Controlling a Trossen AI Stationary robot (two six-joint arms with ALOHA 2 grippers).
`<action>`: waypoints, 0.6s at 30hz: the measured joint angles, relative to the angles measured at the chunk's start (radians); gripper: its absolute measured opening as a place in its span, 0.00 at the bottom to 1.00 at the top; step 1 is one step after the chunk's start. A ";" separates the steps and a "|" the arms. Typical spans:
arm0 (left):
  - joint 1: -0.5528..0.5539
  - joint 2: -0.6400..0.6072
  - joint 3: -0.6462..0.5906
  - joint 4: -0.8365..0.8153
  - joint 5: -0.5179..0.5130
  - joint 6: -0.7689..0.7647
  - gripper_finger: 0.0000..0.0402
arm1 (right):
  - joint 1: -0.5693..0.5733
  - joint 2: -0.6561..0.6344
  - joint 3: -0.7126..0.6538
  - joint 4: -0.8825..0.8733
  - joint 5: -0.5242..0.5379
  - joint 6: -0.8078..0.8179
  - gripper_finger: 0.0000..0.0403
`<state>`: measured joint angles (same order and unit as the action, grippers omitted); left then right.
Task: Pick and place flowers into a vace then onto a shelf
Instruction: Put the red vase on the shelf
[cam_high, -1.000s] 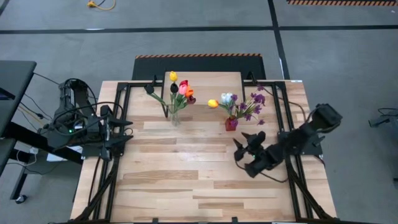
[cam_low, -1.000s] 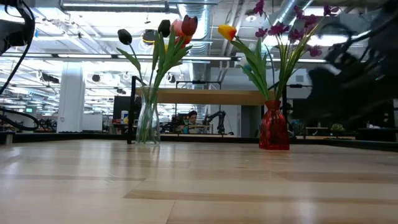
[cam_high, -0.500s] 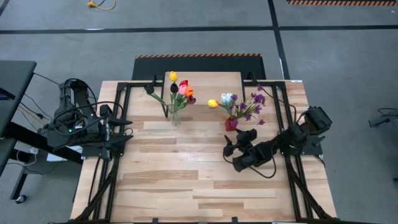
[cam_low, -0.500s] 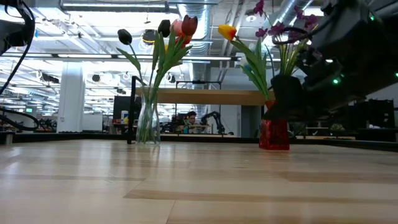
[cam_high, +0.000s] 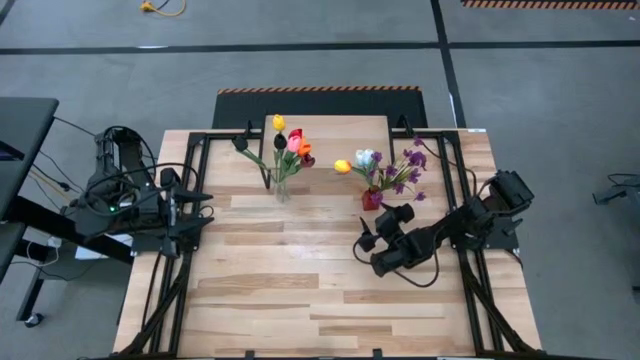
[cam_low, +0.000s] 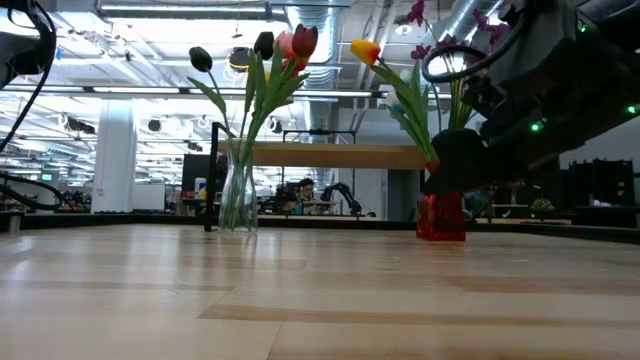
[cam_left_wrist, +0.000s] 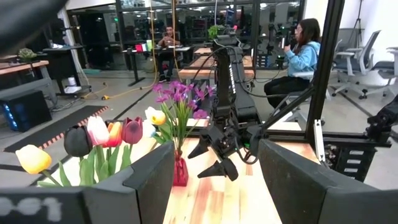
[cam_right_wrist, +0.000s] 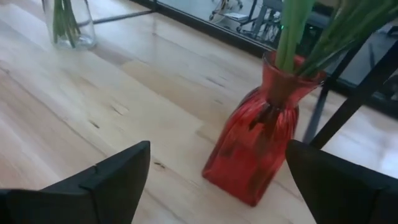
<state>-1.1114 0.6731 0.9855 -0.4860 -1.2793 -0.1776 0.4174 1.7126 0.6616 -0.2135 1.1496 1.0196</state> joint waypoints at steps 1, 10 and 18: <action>0.000 0.000 0.000 0.010 0.000 0.000 0.55 | 0.002 0.000 0.009 -0.024 -0.001 -0.002 0.91; 0.000 0.000 0.000 0.051 -0.009 0.012 0.55 | 0.066 -0.015 0.033 -0.403 0.116 0.489 0.91; 0.000 0.000 0.000 0.052 -0.009 0.016 0.55 | 0.260 -0.011 -0.029 -0.545 0.283 0.700 0.91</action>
<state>-1.1110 0.6731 0.9855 -0.4339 -1.2884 -0.1615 0.6770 1.7016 0.6330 -0.7588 1.4328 1.7199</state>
